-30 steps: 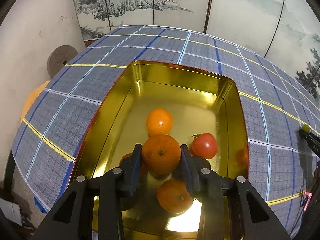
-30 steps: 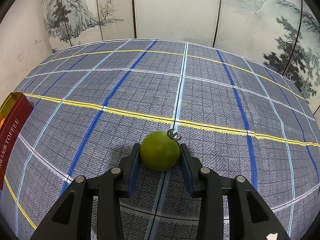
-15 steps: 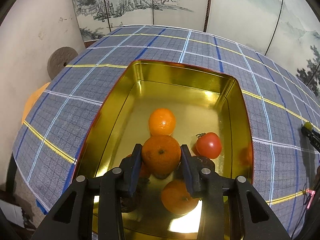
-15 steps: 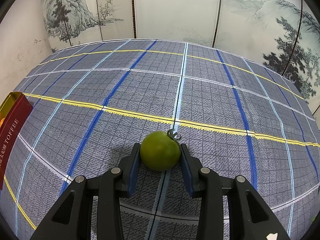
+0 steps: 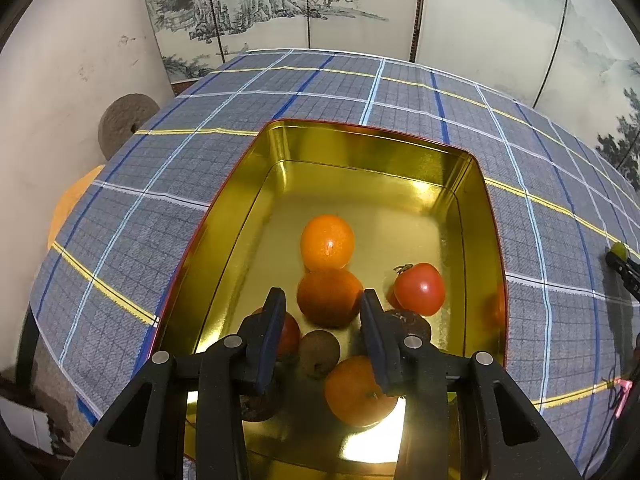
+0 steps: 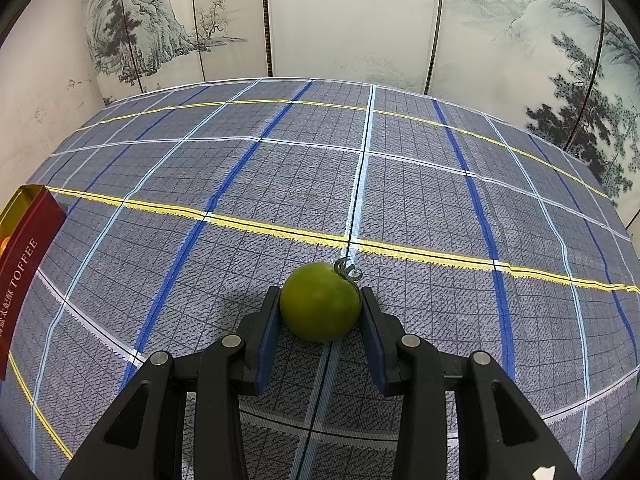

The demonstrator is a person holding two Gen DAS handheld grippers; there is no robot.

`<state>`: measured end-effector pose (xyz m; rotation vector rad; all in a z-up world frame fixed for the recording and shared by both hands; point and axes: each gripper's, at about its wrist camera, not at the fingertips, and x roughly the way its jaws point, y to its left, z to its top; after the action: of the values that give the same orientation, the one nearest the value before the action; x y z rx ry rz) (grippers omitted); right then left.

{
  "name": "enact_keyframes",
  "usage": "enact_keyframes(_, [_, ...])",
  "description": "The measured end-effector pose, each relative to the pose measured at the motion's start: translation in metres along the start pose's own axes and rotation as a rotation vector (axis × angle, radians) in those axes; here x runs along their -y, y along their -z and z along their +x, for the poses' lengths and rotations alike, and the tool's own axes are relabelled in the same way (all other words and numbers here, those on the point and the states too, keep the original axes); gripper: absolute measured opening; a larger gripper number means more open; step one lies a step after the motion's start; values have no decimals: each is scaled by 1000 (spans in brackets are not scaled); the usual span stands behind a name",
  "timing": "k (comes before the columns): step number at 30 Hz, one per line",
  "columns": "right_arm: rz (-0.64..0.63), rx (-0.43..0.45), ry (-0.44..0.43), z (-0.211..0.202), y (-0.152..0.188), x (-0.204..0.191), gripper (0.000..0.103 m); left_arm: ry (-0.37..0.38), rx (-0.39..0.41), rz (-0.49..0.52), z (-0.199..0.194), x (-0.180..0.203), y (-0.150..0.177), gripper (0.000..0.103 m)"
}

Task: Organize fruits
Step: 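Carry the green fruit with the right gripper toward the tin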

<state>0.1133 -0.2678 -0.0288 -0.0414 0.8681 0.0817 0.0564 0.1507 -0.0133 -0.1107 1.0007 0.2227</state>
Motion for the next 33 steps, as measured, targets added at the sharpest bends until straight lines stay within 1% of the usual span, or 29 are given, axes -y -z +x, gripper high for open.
enact_keyframes(17, [0, 0, 0, 0, 0, -1, 36, -16, 42, 15, -15, 4, 1, 41])
enact_keyframes(25, [1, 0, 1, 0, 0, -1, 35, -9, 56, 7, -23, 5, 4, 53])
enact_keyframes(30, [0, 0, 2, 0, 0, 0, 35, -22, 97, 37, -34, 10, 8, 60])
enact_keyframes(33, [0, 0, 6, 0, 0, 1, 35, -3, 102, 32, -39, 10, 10, 64])
